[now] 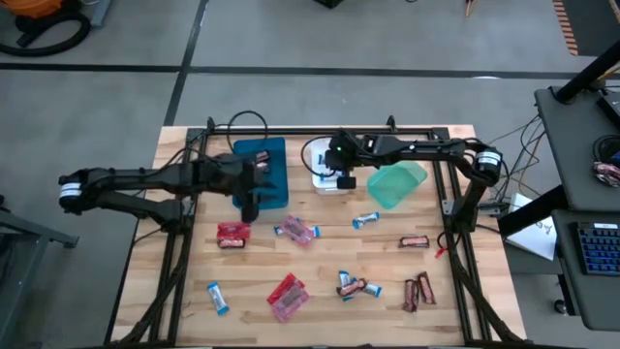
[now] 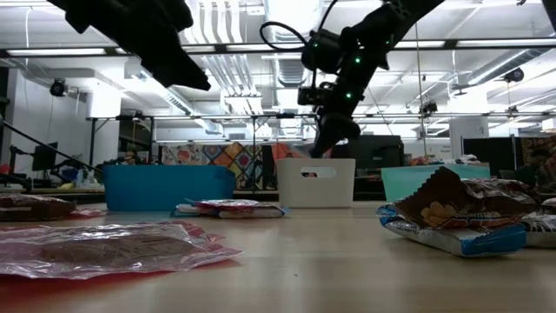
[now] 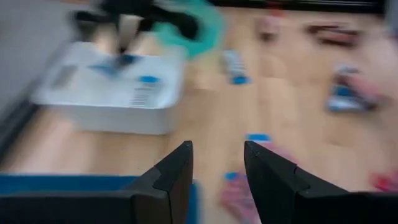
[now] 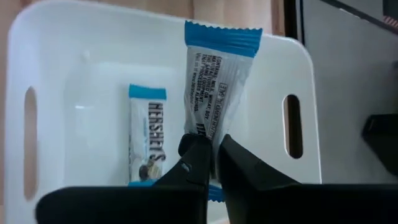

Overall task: Sort candy
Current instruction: Put the white chocolate into the white bin, then put the red candy into the green bin

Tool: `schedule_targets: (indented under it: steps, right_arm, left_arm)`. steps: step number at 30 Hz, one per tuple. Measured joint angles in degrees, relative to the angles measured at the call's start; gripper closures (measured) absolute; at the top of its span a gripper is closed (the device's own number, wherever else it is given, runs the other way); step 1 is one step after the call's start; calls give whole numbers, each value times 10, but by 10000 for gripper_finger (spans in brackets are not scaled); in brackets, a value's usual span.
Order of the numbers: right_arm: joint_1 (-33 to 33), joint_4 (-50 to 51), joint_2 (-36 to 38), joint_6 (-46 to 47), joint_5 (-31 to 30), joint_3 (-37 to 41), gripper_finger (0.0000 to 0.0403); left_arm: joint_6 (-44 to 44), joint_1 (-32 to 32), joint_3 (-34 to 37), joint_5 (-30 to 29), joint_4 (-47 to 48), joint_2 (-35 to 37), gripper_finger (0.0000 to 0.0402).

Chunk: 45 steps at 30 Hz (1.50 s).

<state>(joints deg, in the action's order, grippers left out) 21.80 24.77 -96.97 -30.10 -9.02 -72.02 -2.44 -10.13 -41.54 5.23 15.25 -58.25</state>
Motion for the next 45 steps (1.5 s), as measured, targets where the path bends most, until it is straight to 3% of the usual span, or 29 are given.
schedule_targets:
  steps: [4, 13, 17, 26, 38, 45]
  right_arm:
    - [2, 3, -3, 17, 0, -12, 341]
    - [3, 17, 11, 39, -1, -17, 250]
    - [2, 36, 37, 66, 0, -17, 230]
    - [-41, 143, 123, 182, 34, -17, 235]
    - [-184, 170, 202, 299, 45, 15, 245]
    - [-275, 165, 228, 379, -9, 54, 245]
  left_arm:
    - [0, 1, 0, 43, 4, -10, 274]
    - [0, 5, 0, 42, 8, -14, 274]
    - [0, 16, 0, 2, 8, -14, 274]
    - [-1, 94, 0, -83, 7, -14, 274]
    - [5, 217, 2, -204, -1, -15, 274]
    - [-11, 244, 28, -212, -120, -60, 274]
